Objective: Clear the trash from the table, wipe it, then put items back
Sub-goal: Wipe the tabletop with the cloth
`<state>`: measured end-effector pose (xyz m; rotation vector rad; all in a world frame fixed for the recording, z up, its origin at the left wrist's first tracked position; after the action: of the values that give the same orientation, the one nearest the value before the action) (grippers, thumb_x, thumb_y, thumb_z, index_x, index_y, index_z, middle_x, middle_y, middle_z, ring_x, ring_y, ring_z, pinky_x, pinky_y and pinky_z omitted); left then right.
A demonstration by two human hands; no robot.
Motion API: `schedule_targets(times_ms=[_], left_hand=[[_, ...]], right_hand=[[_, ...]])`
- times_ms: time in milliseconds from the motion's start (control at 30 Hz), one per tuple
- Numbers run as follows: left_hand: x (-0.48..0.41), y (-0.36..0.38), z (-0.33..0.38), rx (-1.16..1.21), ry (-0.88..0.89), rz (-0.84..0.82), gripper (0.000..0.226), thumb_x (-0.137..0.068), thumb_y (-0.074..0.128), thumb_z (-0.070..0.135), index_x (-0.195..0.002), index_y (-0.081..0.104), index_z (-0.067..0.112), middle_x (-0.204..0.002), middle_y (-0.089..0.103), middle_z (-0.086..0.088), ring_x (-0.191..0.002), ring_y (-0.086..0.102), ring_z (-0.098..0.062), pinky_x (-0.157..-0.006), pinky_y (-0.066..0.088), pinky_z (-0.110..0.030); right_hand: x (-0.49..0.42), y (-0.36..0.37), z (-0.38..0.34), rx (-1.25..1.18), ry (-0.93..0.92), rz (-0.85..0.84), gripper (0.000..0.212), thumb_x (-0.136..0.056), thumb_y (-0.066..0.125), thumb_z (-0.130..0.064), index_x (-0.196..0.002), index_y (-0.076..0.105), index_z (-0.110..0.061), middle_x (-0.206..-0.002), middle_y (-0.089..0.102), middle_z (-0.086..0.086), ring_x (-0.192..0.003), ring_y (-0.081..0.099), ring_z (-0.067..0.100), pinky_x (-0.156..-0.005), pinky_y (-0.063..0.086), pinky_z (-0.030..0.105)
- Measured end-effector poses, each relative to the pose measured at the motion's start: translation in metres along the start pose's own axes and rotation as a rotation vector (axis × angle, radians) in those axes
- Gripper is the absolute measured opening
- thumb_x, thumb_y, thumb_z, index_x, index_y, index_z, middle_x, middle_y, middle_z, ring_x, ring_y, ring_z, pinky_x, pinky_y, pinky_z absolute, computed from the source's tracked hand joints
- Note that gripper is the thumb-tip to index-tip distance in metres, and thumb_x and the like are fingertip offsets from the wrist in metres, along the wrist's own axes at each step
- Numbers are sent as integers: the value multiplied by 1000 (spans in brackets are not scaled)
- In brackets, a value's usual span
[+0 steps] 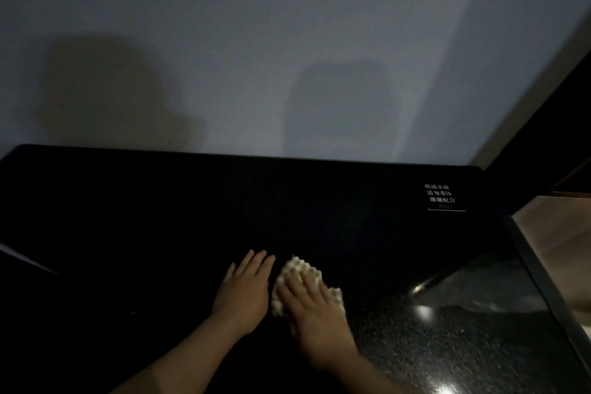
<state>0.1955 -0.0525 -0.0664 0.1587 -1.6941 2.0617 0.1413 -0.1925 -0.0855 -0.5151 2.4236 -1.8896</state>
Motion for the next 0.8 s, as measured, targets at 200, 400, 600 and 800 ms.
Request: schedule_targets(times_ms=[200, 400, 600, 800], left_hand=[[8, -2, 8, 69, 82, 2, 51, -104, 20, 20, -153, 3, 24, -160, -3, 7, -147, -7, -10, -121, 0, -33], [6, -1, 36, 67, 201, 58, 50, -104, 22, 21, -152, 10, 25, -160, 2, 8, -147, -7, -9, -120, 1, -31], [9, 11, 98, 42, 389, -3, 51, -103, 24, 24, -152, 9, 24, -161, -1, 5, -147, -8, -12, -119, -3, -30], [-9, 22, 137, -22, 287, -97, 60, -100, 27, 46, -152, 3, 30, -160, -11, -1, -147, -10, -19, -120, 0, -40]], right_hand=[[8, -16, 62, -63, 365, 124, 67, -88, 2, -44, -151, 11, -26, -157, -4, -5, -147, -1, 21, -114, -3, 31], [14, -30, 58, -509, 429, 124, 49, -100, 36, -32, -148, 25, -24, -156, 23, 1, -146, 16, 21, -117, 13, 32], [81, -40, 103, -199, 675, 159, 50, -98, 35, -20, -148, 28, -22, -157, 21, 1, -146, 15, 22, -115, 19, 31], [115, -31, 121, -90, 592, 0, 53, -101, 29, -28, -151, 11, -29, -160, 5, -3, -148, 3, 20, -116, 15, 31]])
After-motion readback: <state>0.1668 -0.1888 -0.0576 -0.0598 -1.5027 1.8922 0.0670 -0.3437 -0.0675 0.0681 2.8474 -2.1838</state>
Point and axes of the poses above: each hand's wrist, its own x-axis away from the middle knuckle, its own y-axis out of the palm, z = x × y, the point moved 1 cm from there along -x, towards the middle knuckle
